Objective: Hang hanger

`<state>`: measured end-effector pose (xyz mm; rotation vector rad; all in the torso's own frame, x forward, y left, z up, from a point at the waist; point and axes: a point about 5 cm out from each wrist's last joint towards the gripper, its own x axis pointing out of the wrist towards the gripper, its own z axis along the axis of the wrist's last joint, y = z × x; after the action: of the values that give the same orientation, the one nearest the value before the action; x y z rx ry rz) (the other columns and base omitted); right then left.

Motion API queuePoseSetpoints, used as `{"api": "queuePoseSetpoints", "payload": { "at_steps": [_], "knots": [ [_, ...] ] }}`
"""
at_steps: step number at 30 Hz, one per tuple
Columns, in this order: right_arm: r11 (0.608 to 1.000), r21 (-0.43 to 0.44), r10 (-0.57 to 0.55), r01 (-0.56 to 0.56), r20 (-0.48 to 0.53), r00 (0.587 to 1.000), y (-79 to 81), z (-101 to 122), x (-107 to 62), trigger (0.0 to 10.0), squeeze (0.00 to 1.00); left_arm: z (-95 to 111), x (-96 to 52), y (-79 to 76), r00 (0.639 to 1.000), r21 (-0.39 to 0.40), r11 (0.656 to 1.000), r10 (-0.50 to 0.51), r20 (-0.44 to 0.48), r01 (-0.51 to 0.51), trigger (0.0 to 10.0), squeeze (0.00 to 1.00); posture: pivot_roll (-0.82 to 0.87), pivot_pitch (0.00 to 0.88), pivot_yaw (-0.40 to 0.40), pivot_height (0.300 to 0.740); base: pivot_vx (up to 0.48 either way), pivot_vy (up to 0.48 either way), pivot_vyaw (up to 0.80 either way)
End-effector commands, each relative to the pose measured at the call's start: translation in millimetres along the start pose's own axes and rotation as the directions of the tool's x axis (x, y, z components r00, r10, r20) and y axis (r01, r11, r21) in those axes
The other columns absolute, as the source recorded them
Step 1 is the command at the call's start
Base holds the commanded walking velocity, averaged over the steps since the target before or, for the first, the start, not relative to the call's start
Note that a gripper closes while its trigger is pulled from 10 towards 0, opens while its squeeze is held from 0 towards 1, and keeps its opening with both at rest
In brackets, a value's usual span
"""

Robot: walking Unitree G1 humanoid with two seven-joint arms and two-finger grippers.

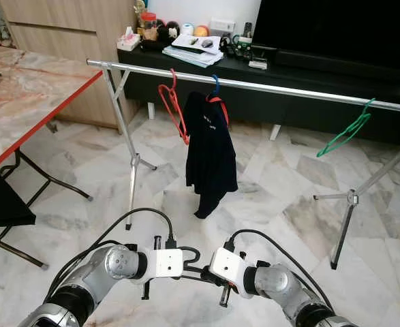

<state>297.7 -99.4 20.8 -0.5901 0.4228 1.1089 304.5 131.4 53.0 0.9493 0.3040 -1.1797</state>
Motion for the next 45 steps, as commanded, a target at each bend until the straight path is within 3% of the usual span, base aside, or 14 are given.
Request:
{"api": "queuePoseSetpoints", "payload": {
  "at_steps": [1,2,3,4,24,33,35,36,38,39,41,42,43,45],
  "knots": [
    [0.998,0.055,-0.007,0.008,-0.027,1.000,2.8,-10,-3.0,0.0,0.00,9,-3.2,7.3,0.998,0.025,0.999,0.023,0.055,-0.024,10.0,0.00,0.07,0.093,-0.092,0.740,0.000,0.000,0.00],
    [0.998,0.056,-0.005,0.006,-0.027,1.000,2.8,-10,-3.0,0.0,0.00,10,-3.4,7.4,0.998,0.027,0.999,0.016,0.065,-0.018,10.0,0.00,0.07,0.093,-0.091,0.740,0.000,0.000,0.00],
    [0.998,0.057,-0.002,0.003,-0.027,1.000,3.0,-10,-3.0,0.0,0.00,11,-3.7,7.4,0.997,0.034,0.999,0.007,0.077,-0.010,10.0,0.60,0.07,0.094,-0.091,0.740,0.000,0.000,0.00],
    [0.998,0.057,0.001,0.001,-0.028,1.000,3.3,-11,-3.0,0.0,0.00,11,-4.1,7.5,0.997,0.046,0.999,0.001,0.076,-0.004,10.0,1.00,0.07,0.094,-0.091,0.740,0.000,0.000,0.00],
    [0.987,0.161,0.009,0.011,-0.119,0.993,15.1,-41,-14.2,0.0,0.00,-6,-18.2,11.3,1.000,0.043,0.999,0.006,0.010,-0.006,10.0,1.00,0.07,0.109,-0.098,0.740,0.000,0.000,0.00],
    [0.812,0.506,-0.278,0.293,-0.107,0.955,11.2,-67,-32.3,0.0,0.00,-35,-32.3,6.9,0.972,-0.204,0.950,0.234,-0.031,-0.235,10.0,1.00,0.06,0.125,-0.093,0.740,0.000,0.000,0.00],
    [0.671,0.625,-0.431,0.399,-0.109,0.896,6.1,-74,-40.8,0.0,0.00,-61,-37.8,-3.0,0.919,-0.393,0.831,0.364,-0.153,-0.394,10.0,0.00,0.05,0.130,-0.089,0.740,0.000,0.000,0.00],
    [0.671,0.625,-0.431,0.399,-0.109,0.896,6.1,-74,-40.8,0.0,0.00,-61,-37.8,-3.0,0.919,-0.393,0.831,0.364,-0.153,-0.394,10.0,0.00,0.05,0.130,-0.089,0.740,0.000,0.000,0.00],
    [0.533,0.701,-0.563,0.474,-0.125,0.817,-2.1,-75,-46.5,0.0,0.00,-82,-38.1,-23.2,0.881,-0.451,0.758,0.373,-0.292,-0.471,10.0,0.00,0.04,0.131,-0.087,0.740,0.000,0.000,0.00],
    [0.533,0.701,-0.563,0.474,-0.125,0.817,-2.1,-75,-46.5,0.0,0.00,-82,-38.1,-23.2,0.881,-0.451,0.758,0.373,-0.292,-0.471,10.0,0.00,0.04,0.131,-0.087,0.740,0.000,0.000,0.00],
    [0.370,0.756,-0.668,0.540,-0.187,0.720,-6.7,-77,-50.3,0.0,0.00,-102,-37.0,-53.1,0.805,-0.561,0.580,0.377,-0.458,-0.591,10.0,0.00,0.02,0.132,-0.084,0.740,0.000,0.000,0.00],
    [0.370,0.756,-0.668,0.540,-0.187,0.720,-6.7,-77,-50.3,0.0,0.00,-102,-37.0,-53.1,0.805,-0.561,0.580,0.377,-0.458,-0.591,10.0,0.00,0.02,0.132,-0.084,0.740,0.000,0.000,0.00],
    [0.259,0.786,-0.717,0.561,-0.232,0.657,-6.9,-79,-51.6,0.0,0.00,-111,-35.0,-78.8,0.774,-0.612,0.476,0.334,-0.538,-0.631,10.0,0.00,0.01,0.131,-0.084,0.740,0.000,0.000,0.00],
    [0.184,0.797,-0.739,0.575,-0.274,0.616,-5.0,-80,-51.2,0.0,0.00,-115,-31.4,-103.1,0.752,-0.646,0.387,0.296,-0.589,-0.658,10.0,0.00,0.01,0.132,-0.083,0.740,0.000,0.000,0.00]
  ]
}}
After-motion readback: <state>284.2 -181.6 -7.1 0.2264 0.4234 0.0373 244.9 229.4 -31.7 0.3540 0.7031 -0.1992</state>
